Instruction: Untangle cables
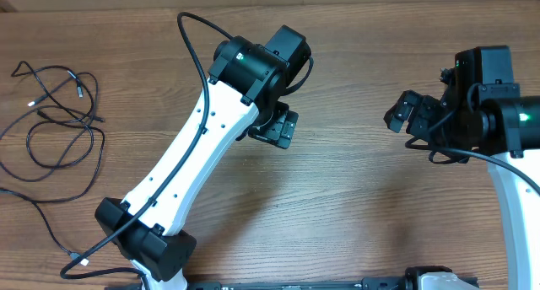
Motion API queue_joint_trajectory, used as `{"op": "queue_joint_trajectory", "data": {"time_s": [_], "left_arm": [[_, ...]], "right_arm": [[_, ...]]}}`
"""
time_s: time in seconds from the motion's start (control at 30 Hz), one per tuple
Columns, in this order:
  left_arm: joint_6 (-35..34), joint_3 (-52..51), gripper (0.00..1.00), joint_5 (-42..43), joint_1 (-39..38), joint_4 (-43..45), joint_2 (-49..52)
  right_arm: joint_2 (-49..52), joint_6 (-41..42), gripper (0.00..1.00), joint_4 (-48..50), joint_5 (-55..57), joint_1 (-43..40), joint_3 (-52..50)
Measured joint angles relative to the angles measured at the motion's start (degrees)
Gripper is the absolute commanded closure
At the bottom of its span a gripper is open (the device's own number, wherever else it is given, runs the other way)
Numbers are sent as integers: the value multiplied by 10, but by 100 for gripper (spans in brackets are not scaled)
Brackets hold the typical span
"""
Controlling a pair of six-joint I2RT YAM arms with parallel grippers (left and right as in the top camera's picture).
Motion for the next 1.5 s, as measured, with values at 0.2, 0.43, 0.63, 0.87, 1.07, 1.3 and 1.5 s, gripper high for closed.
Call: {"op": "queue_joint_trajectory", "data": {"time_s": [0.2,0.43,0.63,0.87,1.07,1.3,1.5], "left_arm": [[0,0,0,0,0,0,0],[-22,0,0,64,0,49,0],[-49,-2,0,96,-1,152,-20],[24,-14,0,95,-37,244,-115],[77,-180,0,91,-51,385,-257],[126,-414,0,154,32,546,-377],[161,-544,0,216,122,697,-488]], "right_arm": [[0,0,0,0,0,0,0],[0,0,0,0,0,0,0],[0,0,0,1,0,0,0],[0,0,0,1,0,0,0],[0,0,0,2,0,0,0],[0,0,0,2,0,0,0],[0,0,0,2,0,0,0]]}}
